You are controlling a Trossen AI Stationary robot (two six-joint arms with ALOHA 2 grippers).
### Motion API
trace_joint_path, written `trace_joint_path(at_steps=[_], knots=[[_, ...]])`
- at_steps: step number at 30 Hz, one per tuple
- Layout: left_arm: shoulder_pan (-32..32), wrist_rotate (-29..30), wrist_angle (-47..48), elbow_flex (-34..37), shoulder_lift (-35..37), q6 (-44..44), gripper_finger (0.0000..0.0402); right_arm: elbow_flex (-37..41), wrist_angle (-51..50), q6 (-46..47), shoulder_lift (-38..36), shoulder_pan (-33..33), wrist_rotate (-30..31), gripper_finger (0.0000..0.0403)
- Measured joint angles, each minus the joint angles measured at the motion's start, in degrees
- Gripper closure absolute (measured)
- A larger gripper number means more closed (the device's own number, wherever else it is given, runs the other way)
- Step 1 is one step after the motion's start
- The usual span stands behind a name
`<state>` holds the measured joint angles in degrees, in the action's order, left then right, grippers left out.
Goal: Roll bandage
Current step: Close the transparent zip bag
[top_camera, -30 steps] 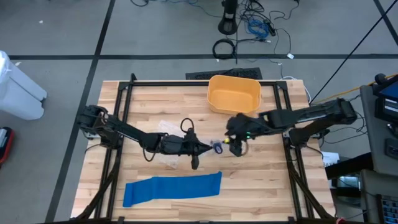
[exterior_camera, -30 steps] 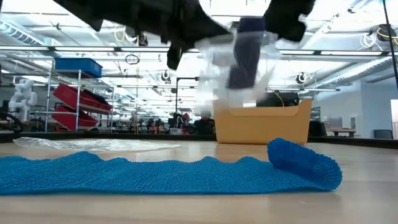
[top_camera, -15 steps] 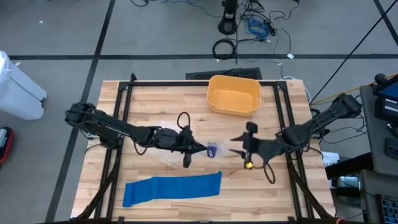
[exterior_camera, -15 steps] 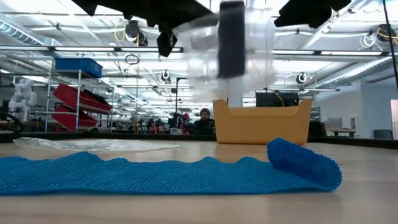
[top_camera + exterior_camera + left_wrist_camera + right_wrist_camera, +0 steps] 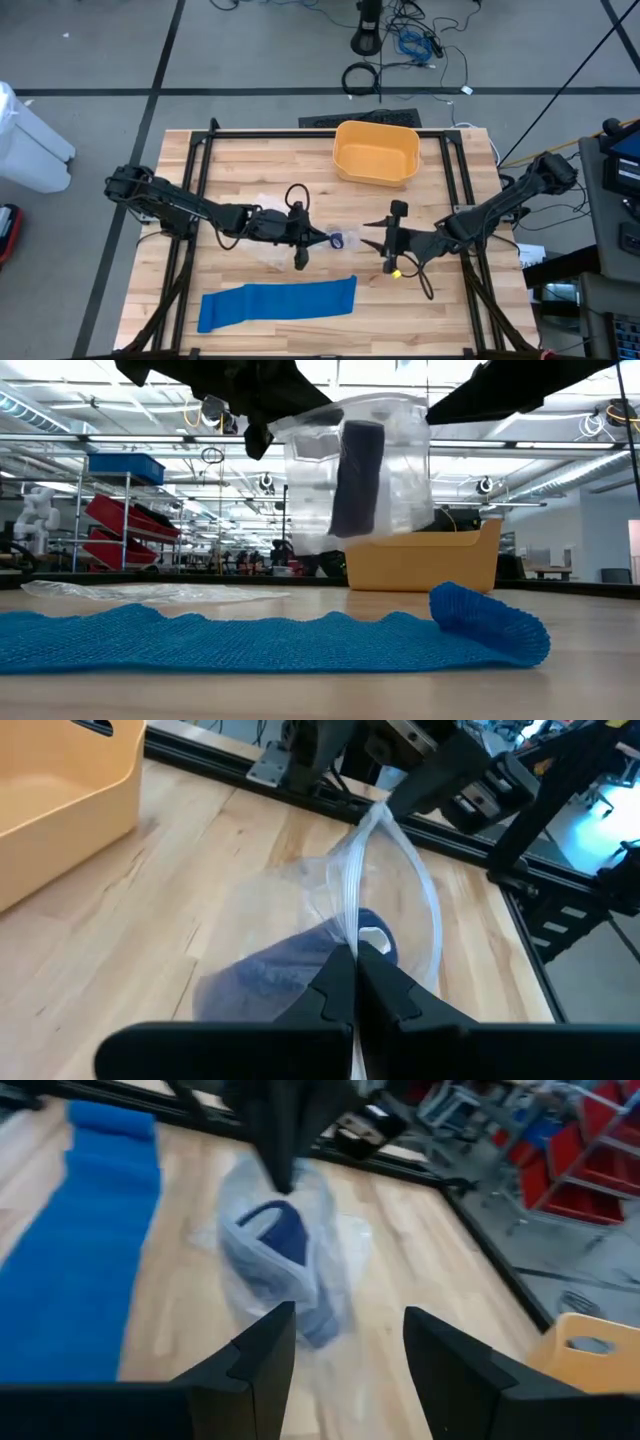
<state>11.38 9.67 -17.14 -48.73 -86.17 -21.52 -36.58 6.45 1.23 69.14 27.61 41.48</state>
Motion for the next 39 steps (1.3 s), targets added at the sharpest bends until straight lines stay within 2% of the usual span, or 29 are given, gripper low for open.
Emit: trace_joint_path(at_steps=[2, 6, 12, 15, 20, 22, 26, 31, 36, 39], knots=[[0.00, 0.00, 0.17, 0.00, 0.00, 0.75, 0.0402, 0.00, 1.65, -0.46, 1.13, -0.44, -0.45, 0.0232], [0.00, 0.01, 0.13, 0.00, 0.00, 0.89, 0.0402, -0.03, 7.27, -2.94, 3.38, -1.51, -7.00, 0.0232], [0.00, -0.09, 0.17, 0.00, 0.00, 0.91, 0.0402, -0.04, 11.87, -6.56, 6.22, -3.94, -7.42, 0.0246], [0.00, -0.12, 0.10, 0.00, 0.00, 1.81, 0.0402, -0.04, 11.91, -7.02, 6.64, -5.26, -8.80, 0.0284], [0.00, -0.24, -0.23, 0.00, 0.05, 4.05, 0.0402, -0.04, 13.09, -10.72, 6.72, -6.73, -8.79, 0.0378], [0.00, -0.23, -0.08, 0.00, 0.10, 4.29, 0.0402, -0.04, 14.03, -13.08, 6.69, -7.15, -8.81, 0.0396], [-0.07, 0.87, 0.91, 0.04, 1.38, 6.37, 0.0401, -0.04, 15.86, -16.79, 6.67, -8.20, -8.80, 0.0399], [-0.06, 1.75, 4.34, 0.04, 6.26, 7.47, 0.0401, -0.09, 17.54, -15.67, 6.65, -9.74, -9.13, 0.0402], [0.58, 3.10, 7.73, 0.04, 9.20, 7.45, 0.0401, -0.55, 20.87, -15.66, 6.61, -11.15, -15.06, 0.0402], [1.00, 3.25, 9.62, 0.04, 9.16, 7.32, 0.0397, -1.80, 20.65, -15.53, 6.61, -11.47, -16.12, 0.0403]])
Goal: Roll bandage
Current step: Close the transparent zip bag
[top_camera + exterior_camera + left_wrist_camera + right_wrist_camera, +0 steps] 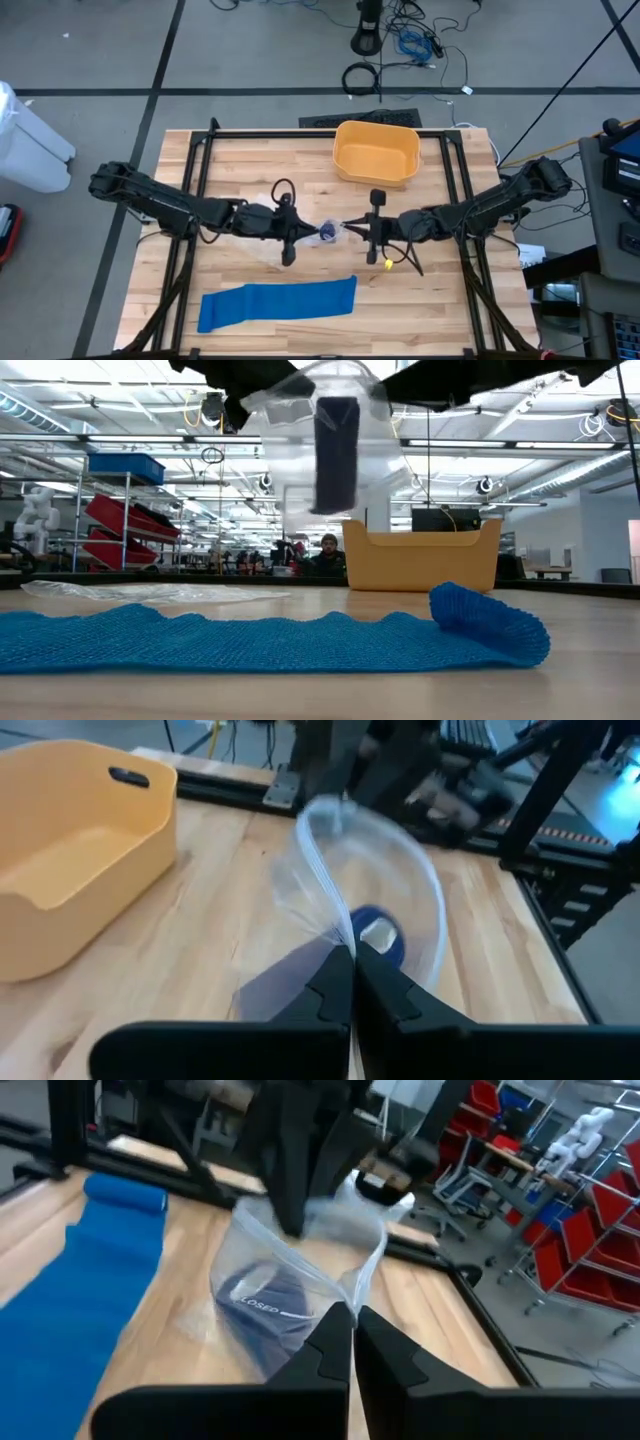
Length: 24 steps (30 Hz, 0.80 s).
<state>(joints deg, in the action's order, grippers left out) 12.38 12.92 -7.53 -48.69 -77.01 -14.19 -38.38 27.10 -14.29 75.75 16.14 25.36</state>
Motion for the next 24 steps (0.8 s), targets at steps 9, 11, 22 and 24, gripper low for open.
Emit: trace_joint_path(at_steps=[9, 11, 22, 24], knots=[[1.16, 3.92, 5.75, 0.00, 0.02, -0.38, 0.0393, -2.33, -5.63, -1.28, 0.00, 0.00, -0.02, 0.0403], [1.16, 3.81, 6.49, 0.00, 0.02, -0.38, 0.0393, -2.33, -6.73, -0.84, 0.00, 0.00, -0.12, 0.0403], [2.15, 2.02, 5.03, 0.00, 0.02, 2.35, 0.0392, -2.37, -9.59, 2.90, 0.00, 0.02, -10.72, 0.0402], [2.17, 2.02, 5.14, 0.00, 0.02, 2.99, 0.0392, -2.37, -9.79, 2.96, -0.21, 0.01, -10.76, 0.0402]])
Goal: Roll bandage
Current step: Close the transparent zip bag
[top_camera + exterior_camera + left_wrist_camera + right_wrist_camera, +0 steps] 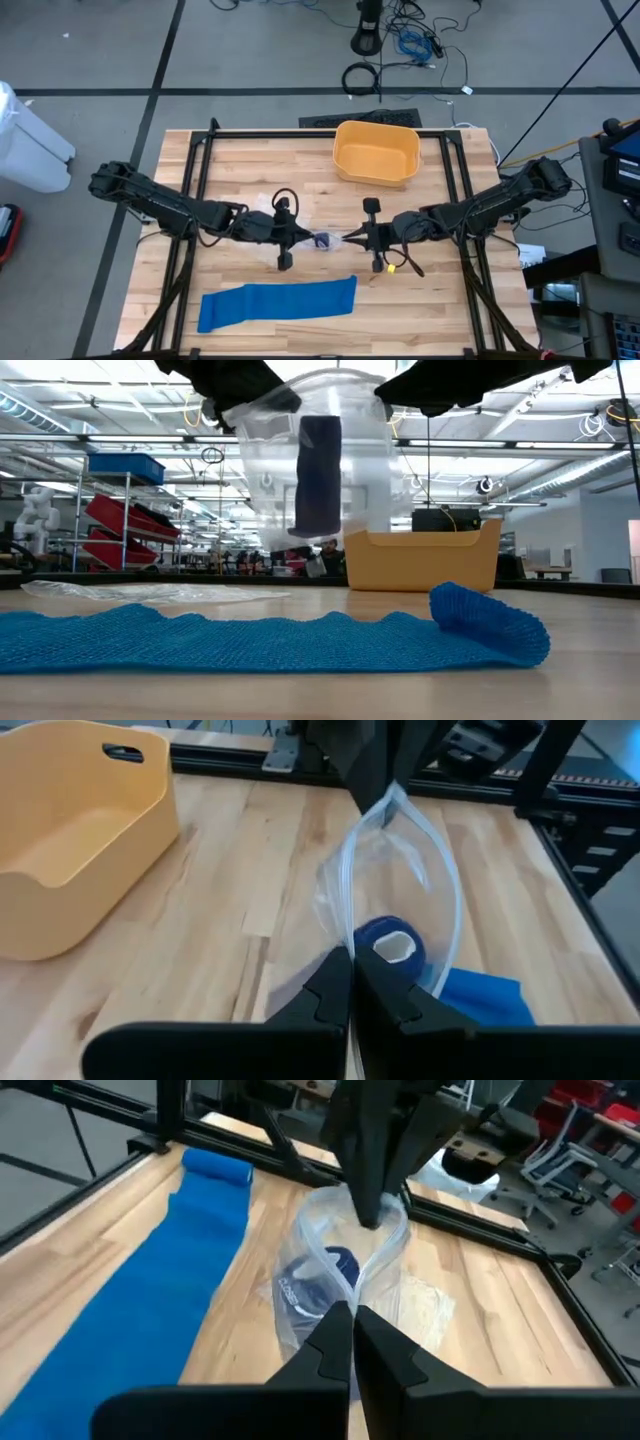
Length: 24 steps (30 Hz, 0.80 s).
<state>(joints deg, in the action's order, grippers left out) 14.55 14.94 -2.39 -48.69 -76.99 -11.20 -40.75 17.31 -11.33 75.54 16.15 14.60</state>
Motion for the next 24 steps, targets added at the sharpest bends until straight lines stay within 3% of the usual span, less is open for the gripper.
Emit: trace_joint_path(at_steps=[5, 10, 18, 24], knots=[[0.28, -3.30, 0.28, 0.00, -0.02, 2.94, 0.0392, -0.51, -0.39, 5.19, -2.23, -0.12, 1.54, 0.0402], [1.58, -4.72, -1.61, 0.00, -0.02, 6.17, 0.0380, -3.91, -9.06, 8.15, -3.99, 0.82, 0.06, 0.0402], [1.86, -1.26, -3.13, 0.00, -0.02, 5.52, 0.0303, -4.90, -12.25, 9.25, -3.11, 1.46, -2.65, 0.0402], [1.88, -1.02, -0.86, 0.00, -0.04, -1.69, 0.0244, -4.90, -13.40, 9.23, -3.11, 1.48, -3.29, 0.0402]])
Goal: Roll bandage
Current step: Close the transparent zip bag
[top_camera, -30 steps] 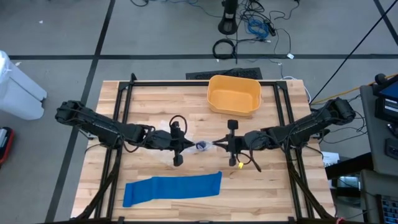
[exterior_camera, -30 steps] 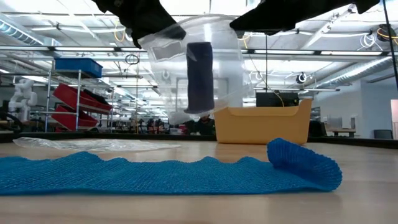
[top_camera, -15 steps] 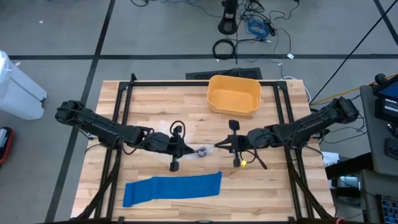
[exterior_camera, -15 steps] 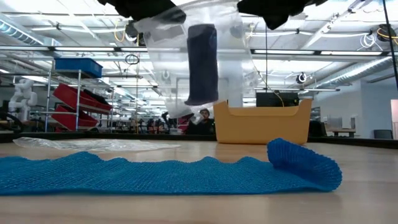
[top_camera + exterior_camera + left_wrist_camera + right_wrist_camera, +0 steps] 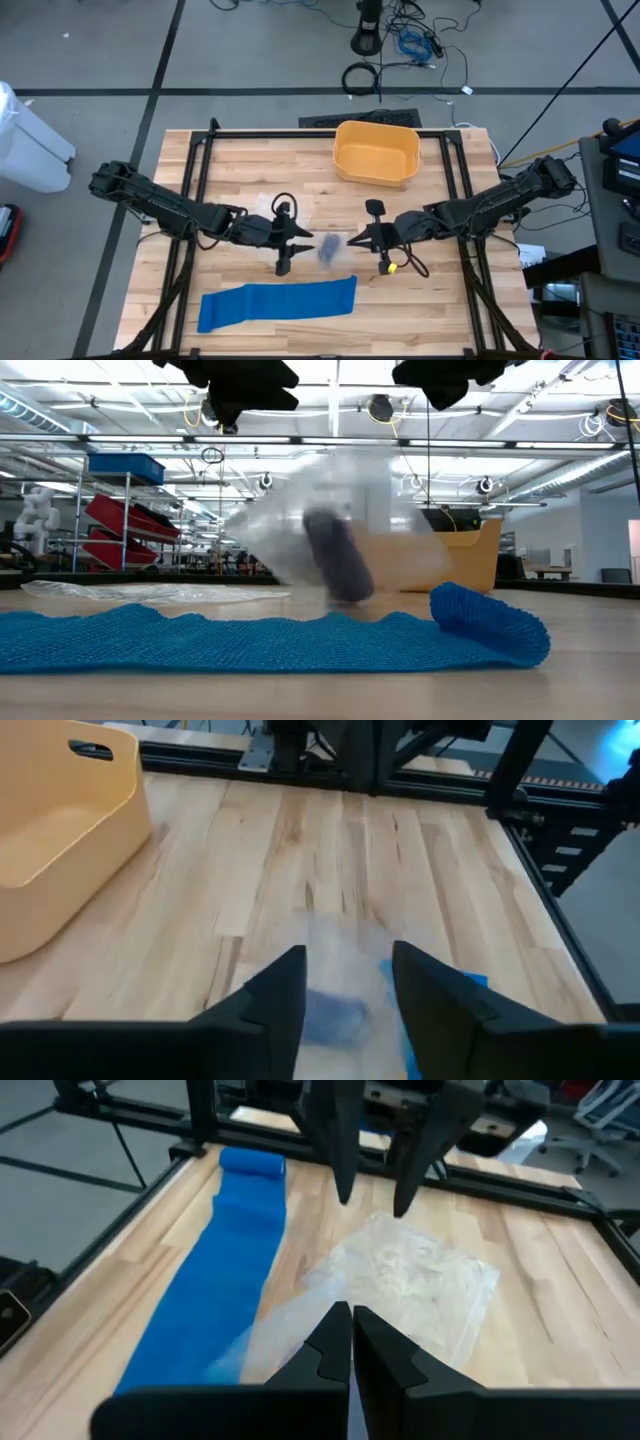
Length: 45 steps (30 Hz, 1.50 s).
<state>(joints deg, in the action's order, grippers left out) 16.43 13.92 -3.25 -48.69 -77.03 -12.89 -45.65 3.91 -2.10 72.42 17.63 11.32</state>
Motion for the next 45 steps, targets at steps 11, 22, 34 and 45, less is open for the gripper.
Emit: trace_joint_path(at_steps=[11, 22, 34, 45], knots=[[0.44, -1.49, 2.76, -0.01, 0.02, 0.18, 0.0222, -0.01, -0.75, 5.92, 1.23, -0.22, 1.05, 0.0400], [0.70, 1.95, 21.99, 0.02, -2.11, -1.67, 0.0222, 0.07, -0.47, 0.12, 19.96, 8.51, 2.24, 0.0258], [0.74, 2.98, 21.62, 0.02, -3.23, -1.85, 0.0222, -1.30, 11.35, -22.87, 33.02, 14.73, 18.66, 0.0180], [0.74, 4.21, 21.83, 0.02, -3.23, -2.00, 0.0222, -10.10, 10.67, -26.08, 39.54, 12.76, 20.20, 0.0241]])
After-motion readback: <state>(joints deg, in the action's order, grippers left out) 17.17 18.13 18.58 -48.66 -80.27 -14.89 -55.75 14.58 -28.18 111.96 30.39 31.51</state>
